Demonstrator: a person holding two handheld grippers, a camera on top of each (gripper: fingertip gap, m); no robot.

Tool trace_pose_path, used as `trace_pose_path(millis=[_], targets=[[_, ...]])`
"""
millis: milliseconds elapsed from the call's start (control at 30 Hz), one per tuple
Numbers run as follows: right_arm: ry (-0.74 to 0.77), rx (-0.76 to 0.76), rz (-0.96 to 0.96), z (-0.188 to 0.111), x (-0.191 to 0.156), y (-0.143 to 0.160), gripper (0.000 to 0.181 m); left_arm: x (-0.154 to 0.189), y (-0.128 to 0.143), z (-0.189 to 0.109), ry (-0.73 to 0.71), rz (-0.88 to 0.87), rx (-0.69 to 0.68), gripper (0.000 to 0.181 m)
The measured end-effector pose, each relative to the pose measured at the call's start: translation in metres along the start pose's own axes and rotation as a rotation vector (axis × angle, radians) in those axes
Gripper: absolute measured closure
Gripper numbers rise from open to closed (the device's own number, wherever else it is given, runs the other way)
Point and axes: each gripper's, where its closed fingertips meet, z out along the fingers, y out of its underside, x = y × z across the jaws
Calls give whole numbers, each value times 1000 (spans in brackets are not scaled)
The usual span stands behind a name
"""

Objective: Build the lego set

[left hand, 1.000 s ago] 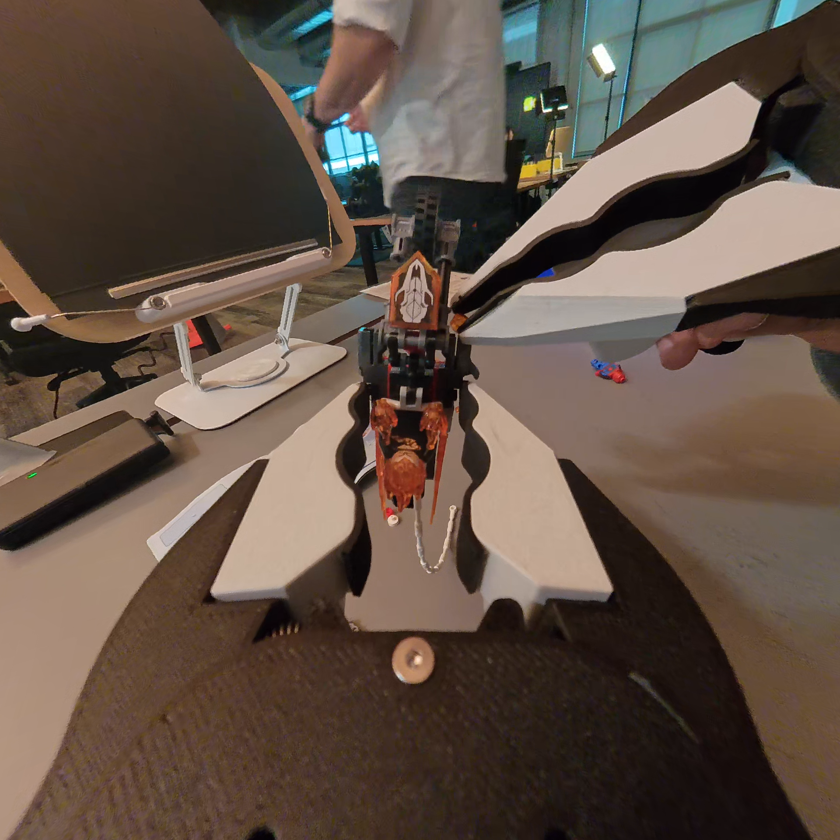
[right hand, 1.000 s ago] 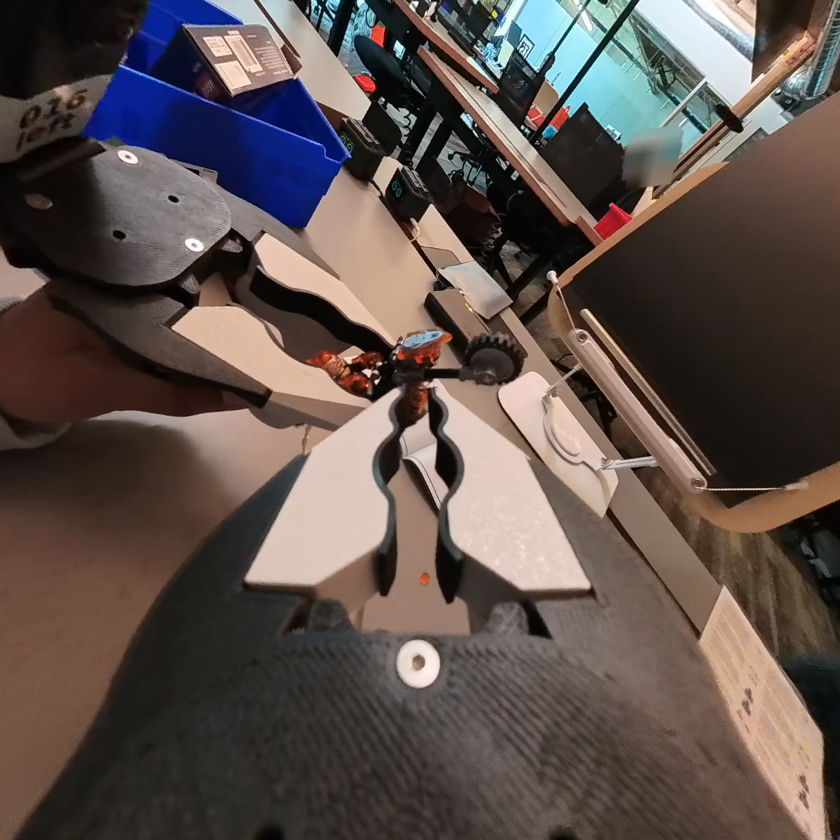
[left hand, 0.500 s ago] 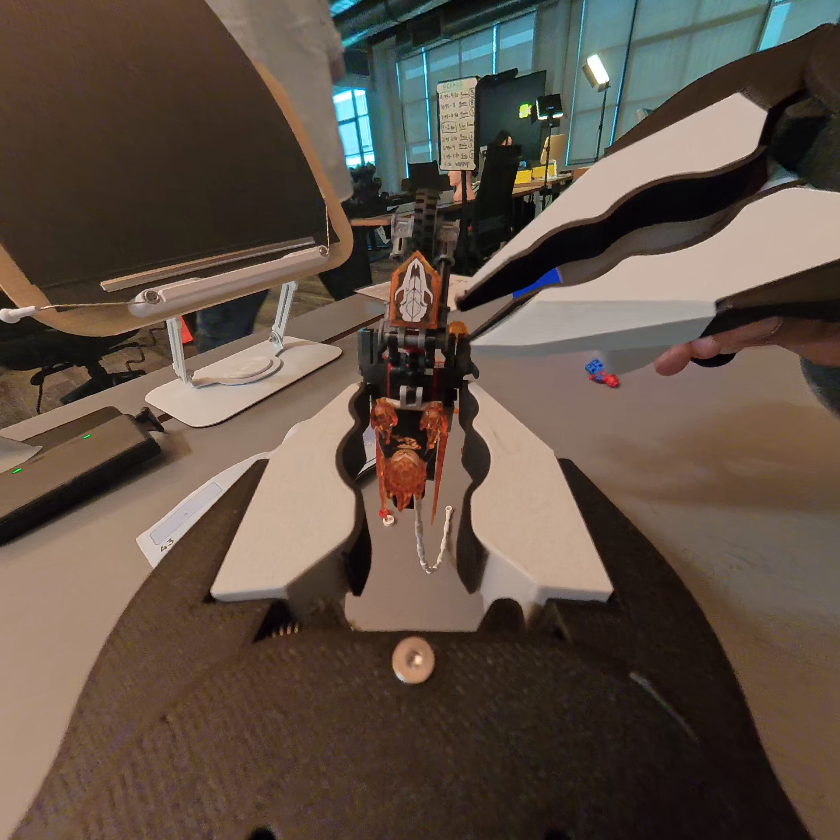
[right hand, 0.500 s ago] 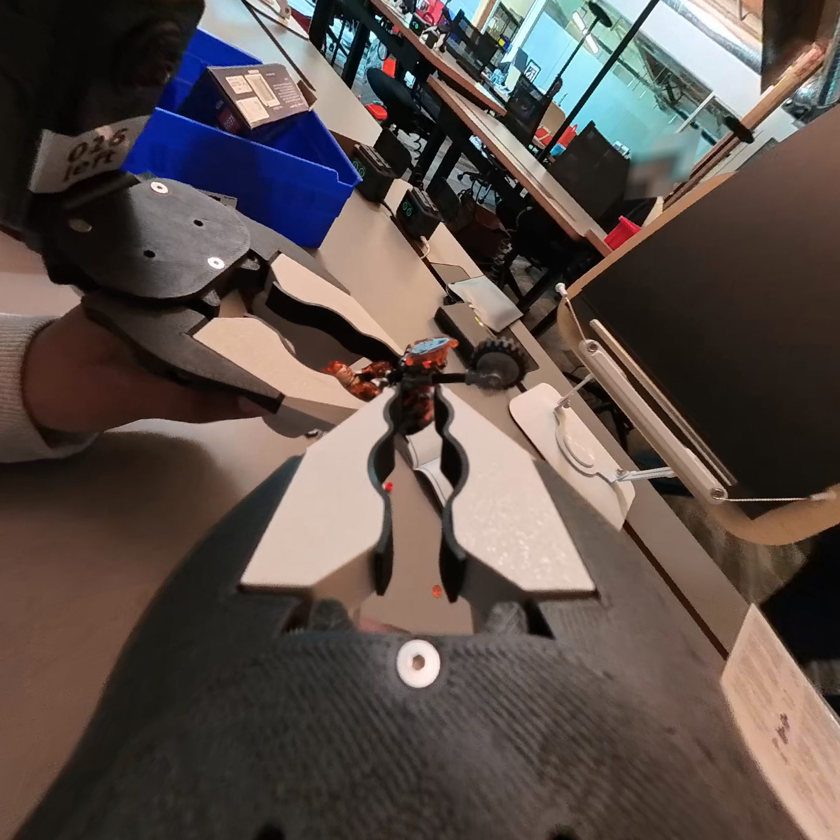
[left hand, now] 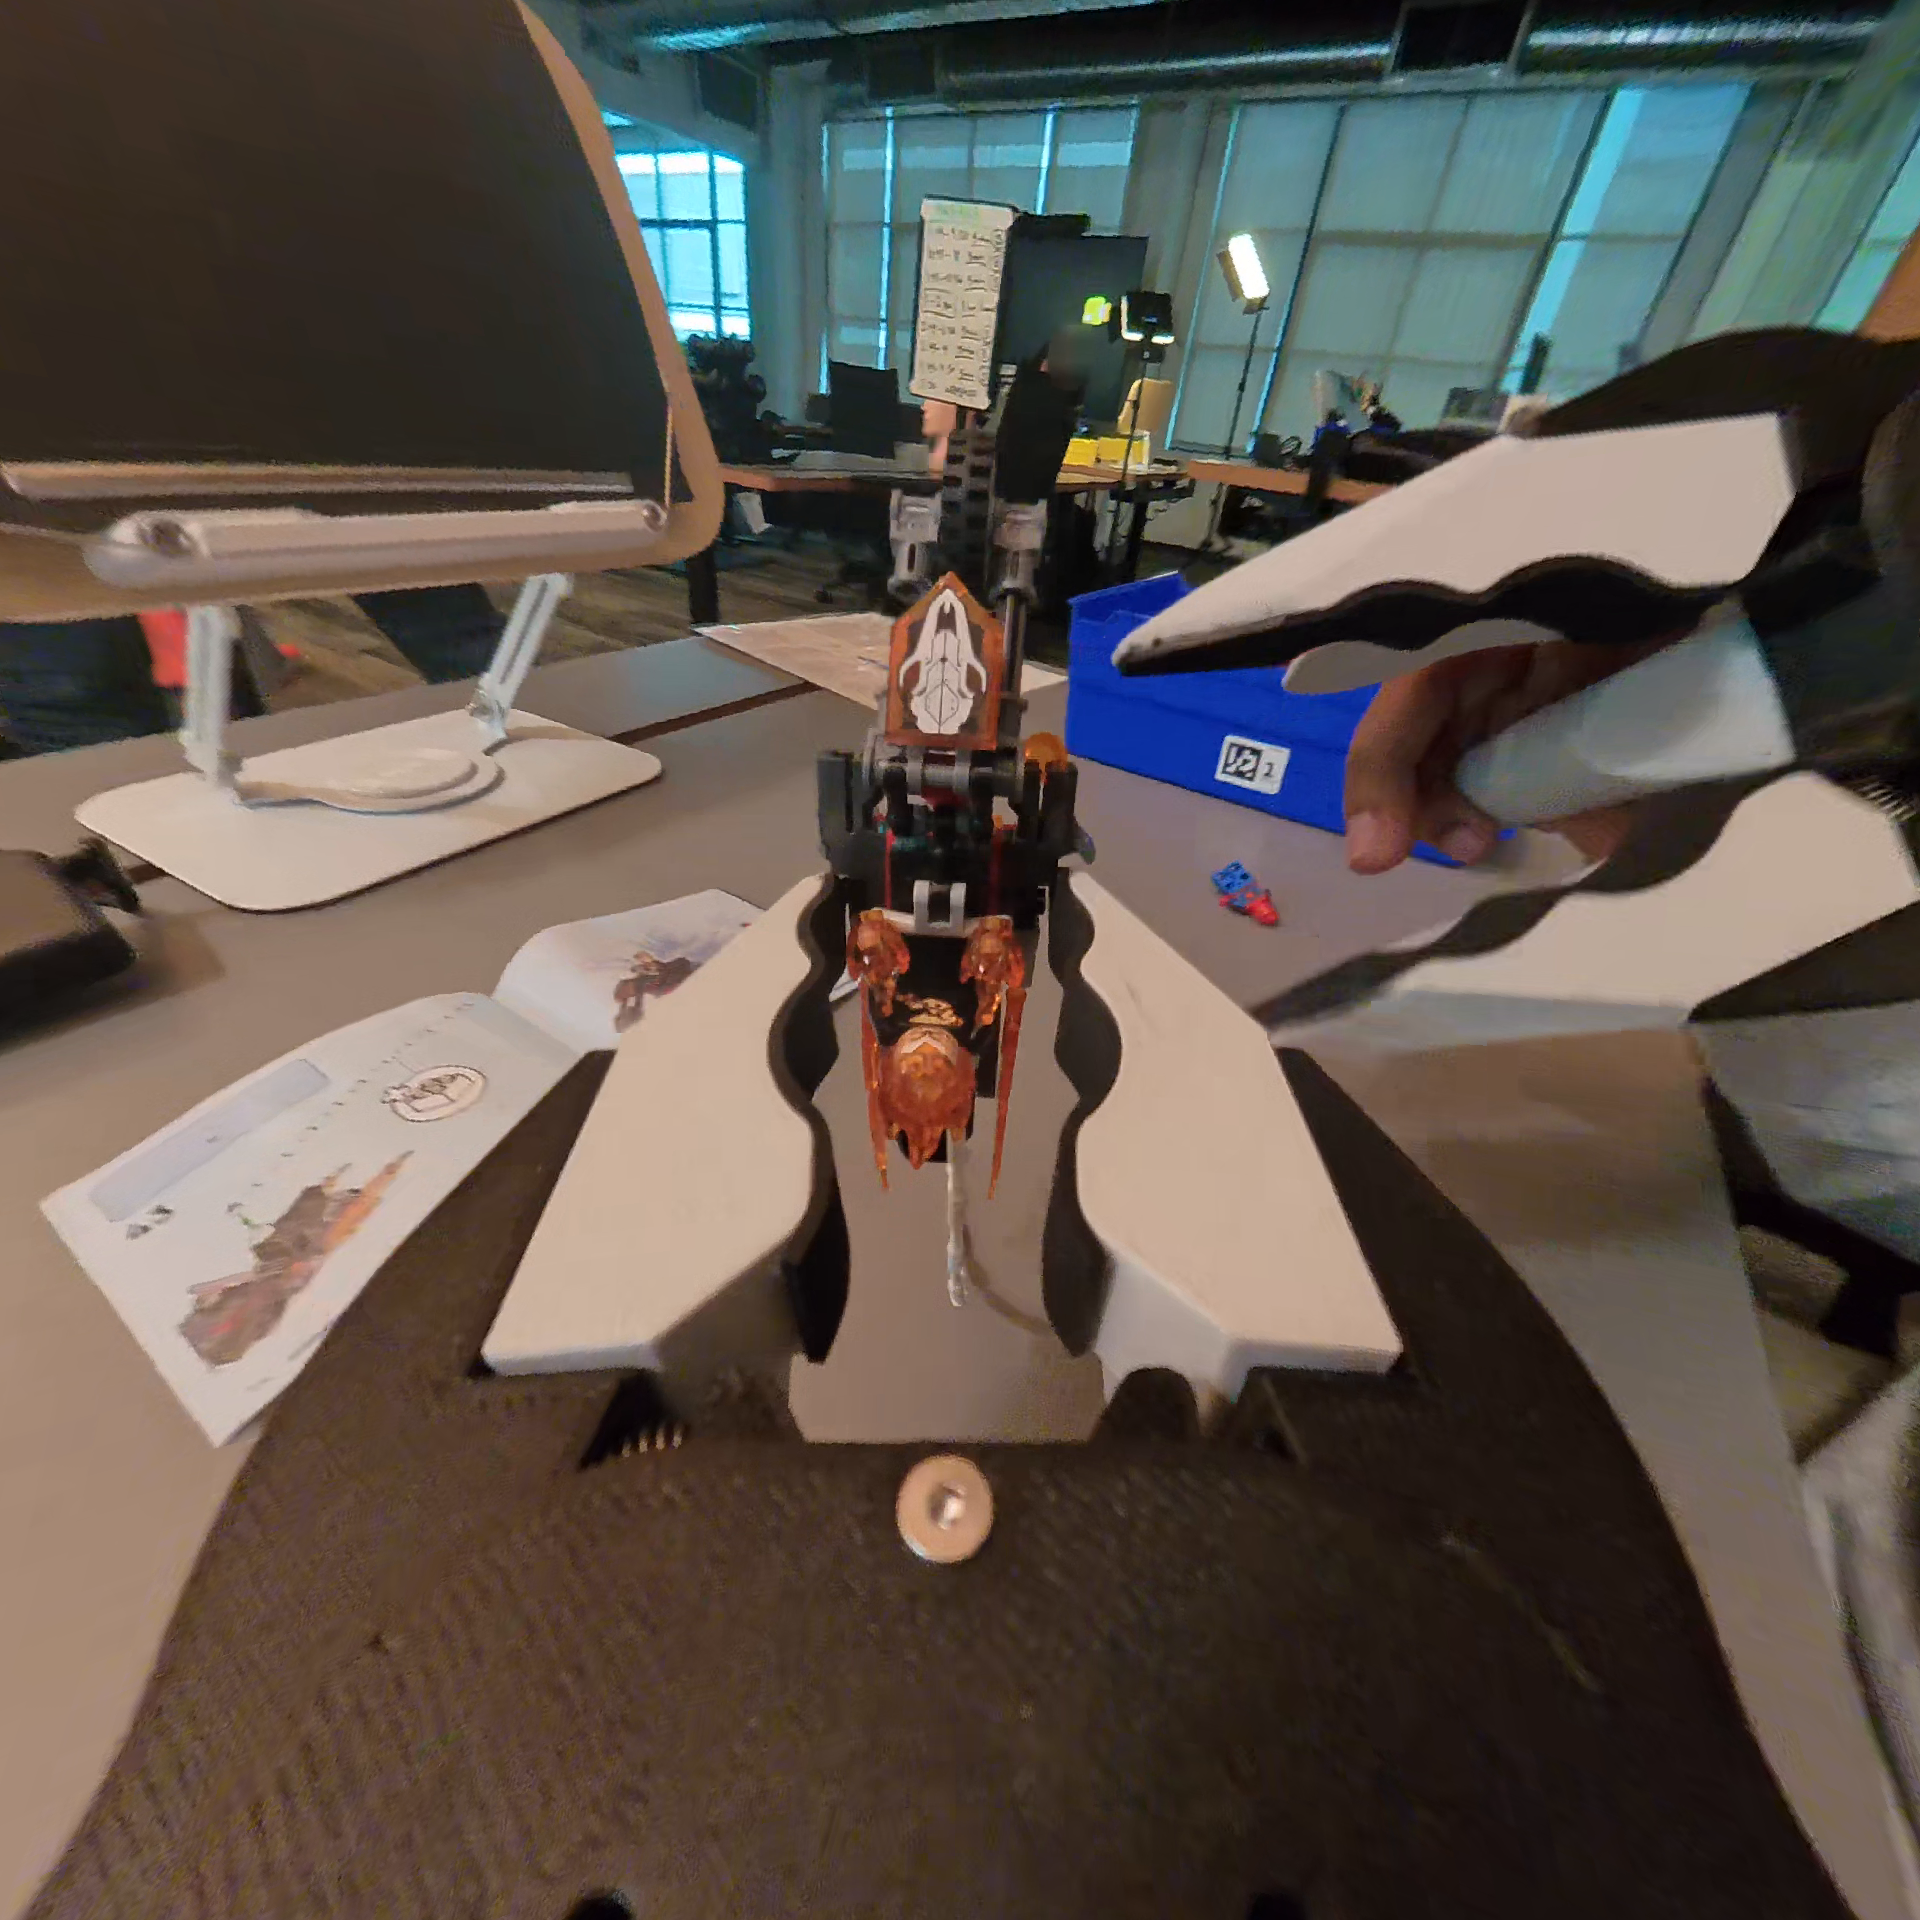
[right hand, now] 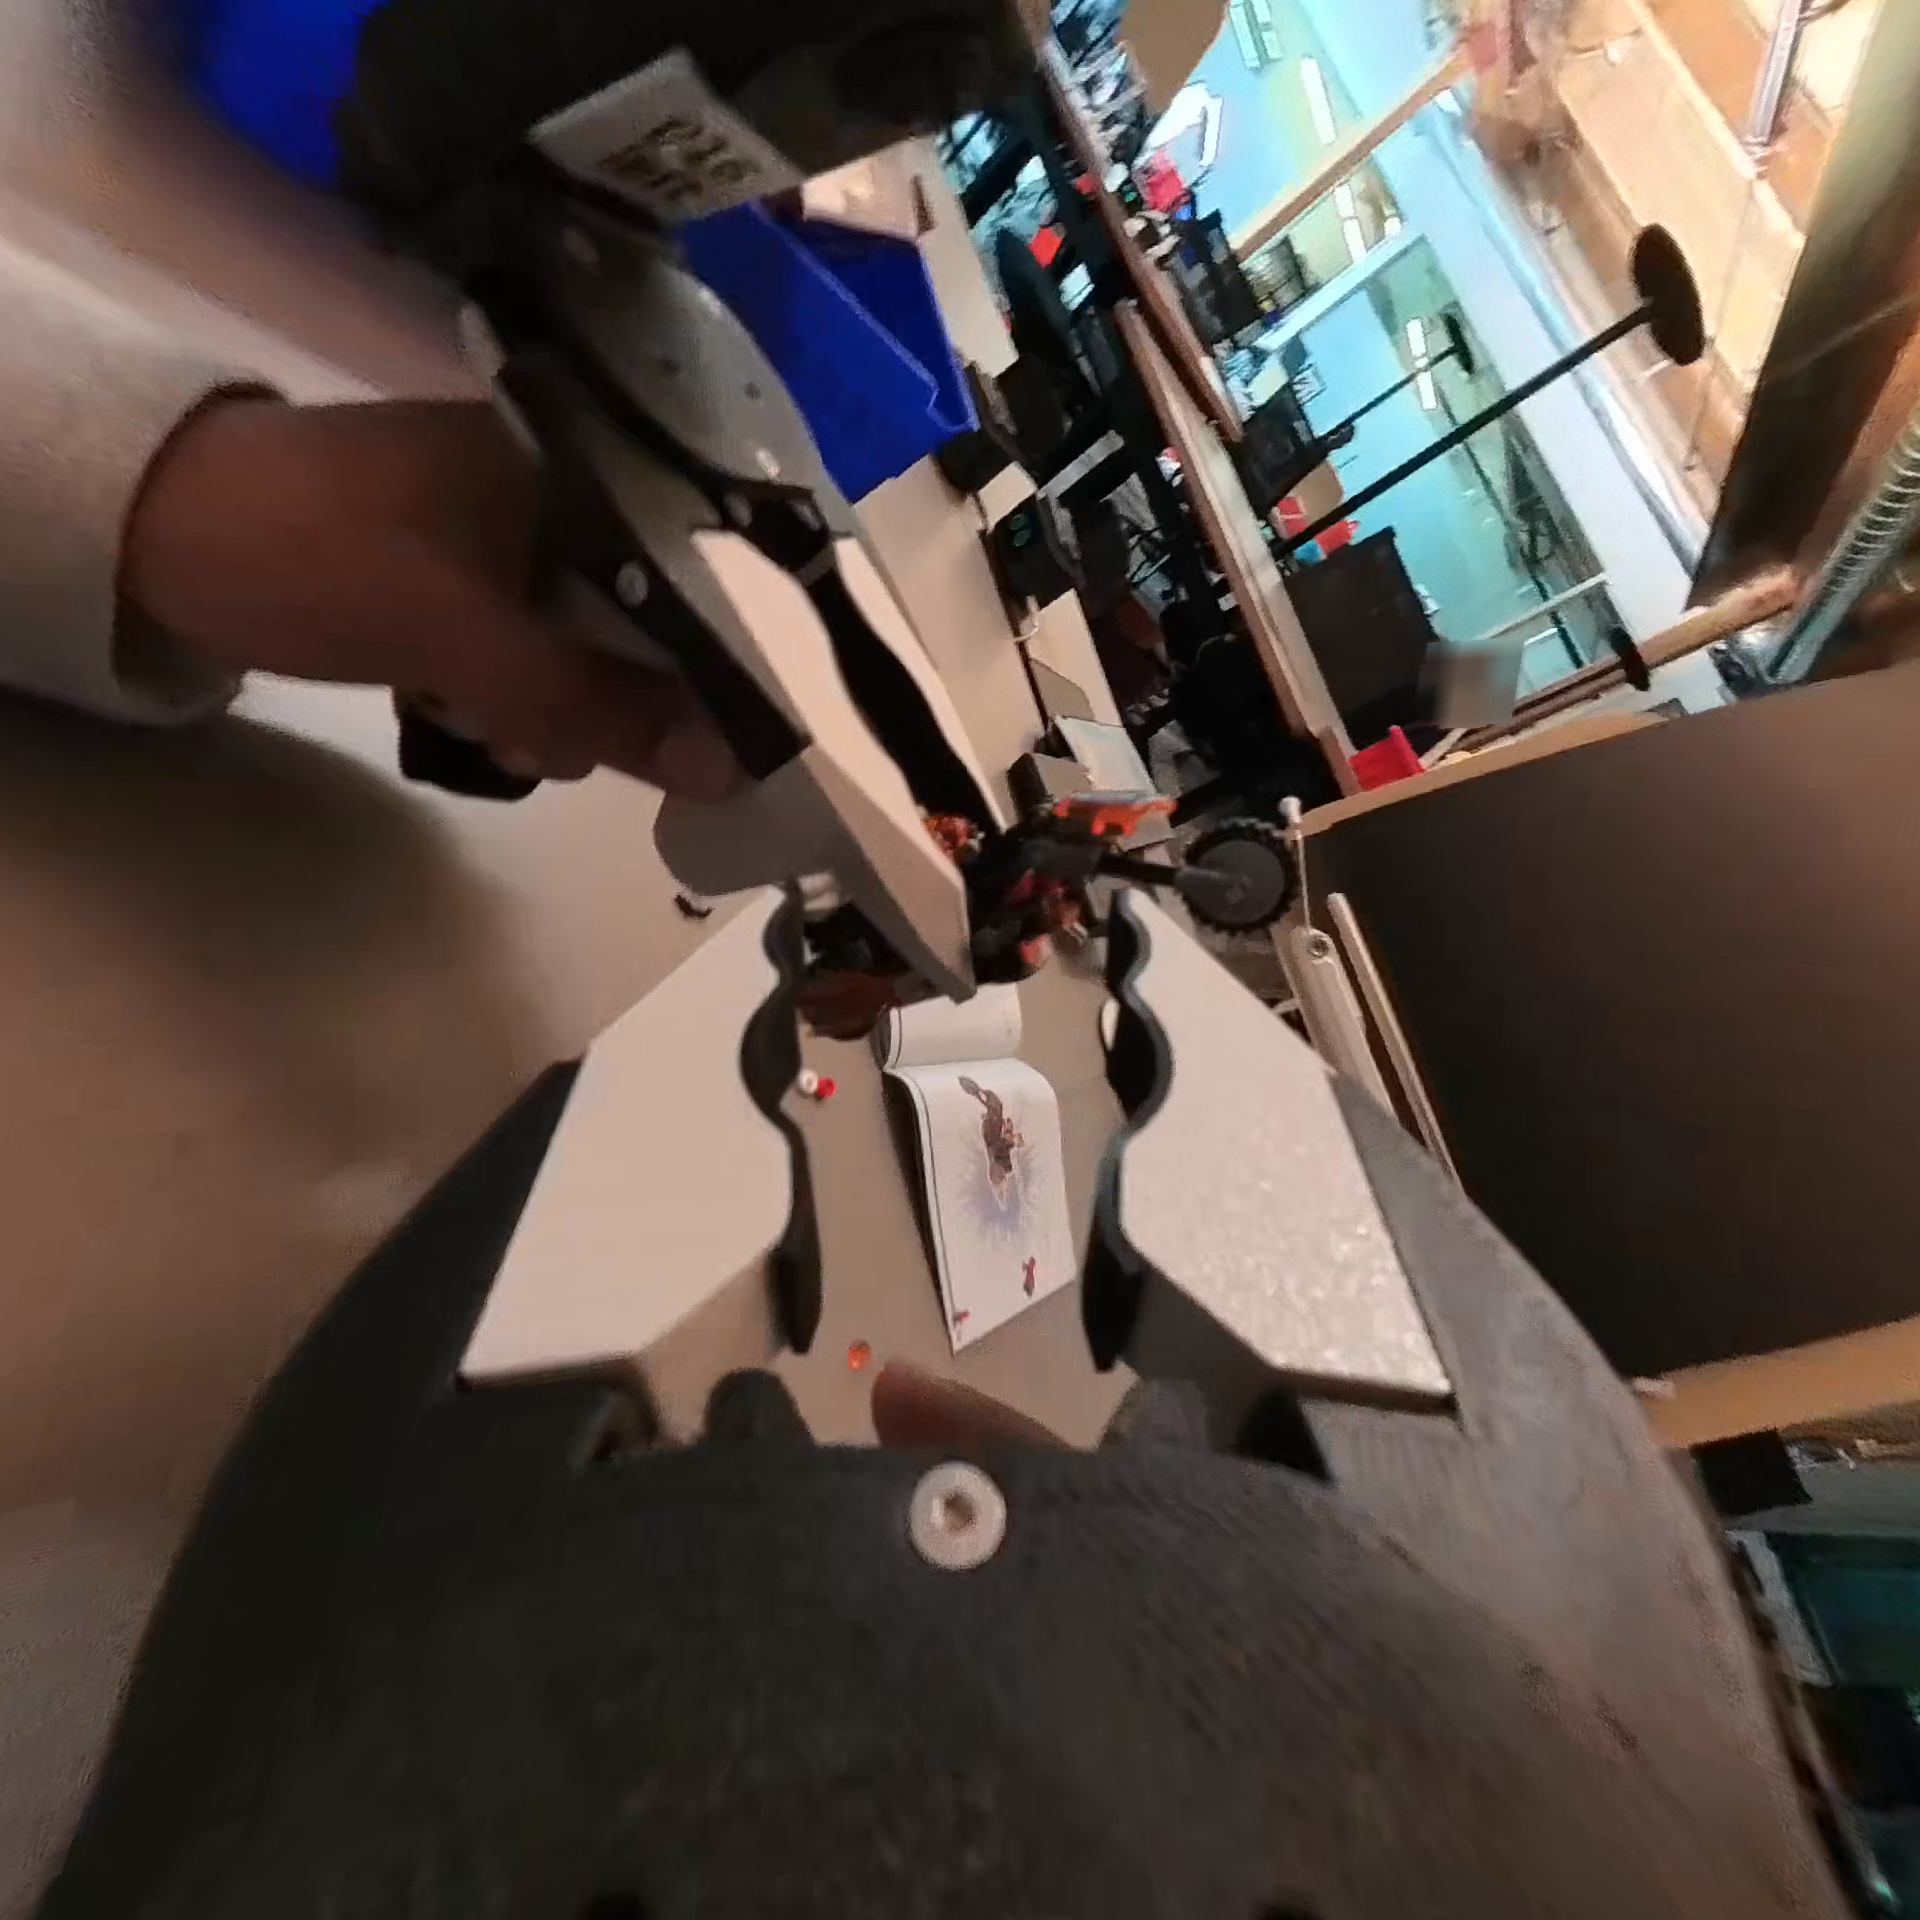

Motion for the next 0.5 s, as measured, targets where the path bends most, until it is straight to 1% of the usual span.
trace_pose_path(millis=[67, 133, 300, 500], targets=[[-35, -32, -31, 1, -3, 8, 114, 2, 1, 1, 37, -51, 4, 143], [-52, -62, -70, 3, -5, 16, 110, 3, 1, 1, 65, -87, 7, 143], [-64, -74, -141, 8, -9, 21, 109, 7, 4, 3, 96, -109, -8, 143], [-65, -88, -175, 10, -12, 22, 112, 11, 4, 4, 107, -92, -14, 143]])
